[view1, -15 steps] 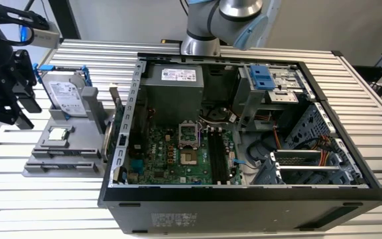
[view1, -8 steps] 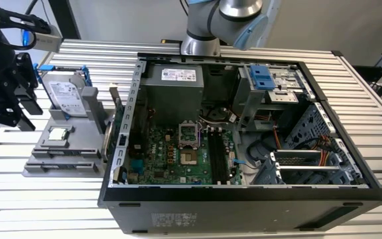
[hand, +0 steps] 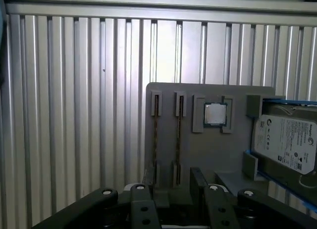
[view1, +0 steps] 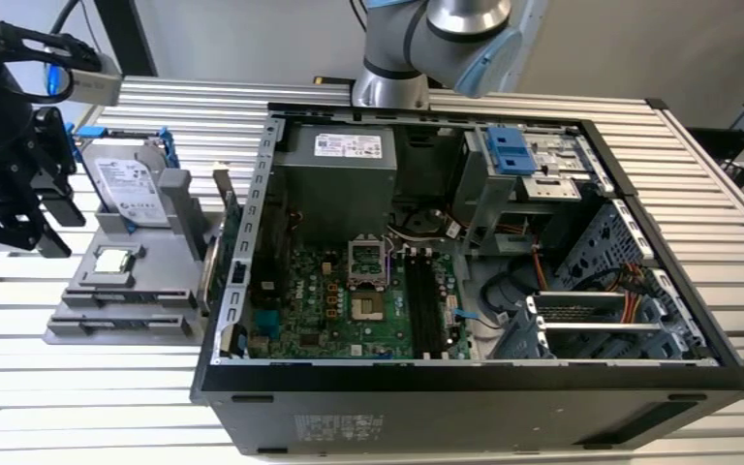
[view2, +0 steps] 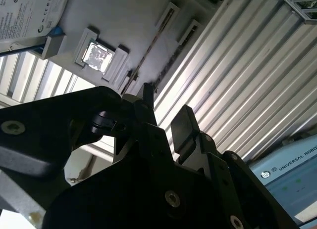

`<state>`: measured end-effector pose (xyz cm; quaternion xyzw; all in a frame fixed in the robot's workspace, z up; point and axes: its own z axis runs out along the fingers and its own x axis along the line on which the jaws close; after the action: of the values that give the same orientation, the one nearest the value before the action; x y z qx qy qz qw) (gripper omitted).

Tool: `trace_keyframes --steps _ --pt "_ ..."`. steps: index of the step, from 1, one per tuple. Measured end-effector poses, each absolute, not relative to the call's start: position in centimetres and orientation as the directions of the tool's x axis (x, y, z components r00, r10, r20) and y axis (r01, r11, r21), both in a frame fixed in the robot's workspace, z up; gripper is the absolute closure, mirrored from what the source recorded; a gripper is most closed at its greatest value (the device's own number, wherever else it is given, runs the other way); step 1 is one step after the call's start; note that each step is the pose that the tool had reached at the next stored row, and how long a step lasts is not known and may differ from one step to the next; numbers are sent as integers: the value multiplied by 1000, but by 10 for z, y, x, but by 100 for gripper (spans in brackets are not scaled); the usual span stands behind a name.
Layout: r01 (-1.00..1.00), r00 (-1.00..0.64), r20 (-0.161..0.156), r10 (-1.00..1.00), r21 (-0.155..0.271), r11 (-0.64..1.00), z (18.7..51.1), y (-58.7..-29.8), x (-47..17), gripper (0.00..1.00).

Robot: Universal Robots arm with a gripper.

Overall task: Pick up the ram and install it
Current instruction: 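Pick up the ram and move it above insertion slot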

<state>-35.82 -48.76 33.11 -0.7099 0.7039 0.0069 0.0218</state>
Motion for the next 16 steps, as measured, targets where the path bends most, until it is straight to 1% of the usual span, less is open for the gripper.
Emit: trace_keyframes --steps 16 --pt "-1000 9 -40 -999 -21 -8 322 -488 -358 0"
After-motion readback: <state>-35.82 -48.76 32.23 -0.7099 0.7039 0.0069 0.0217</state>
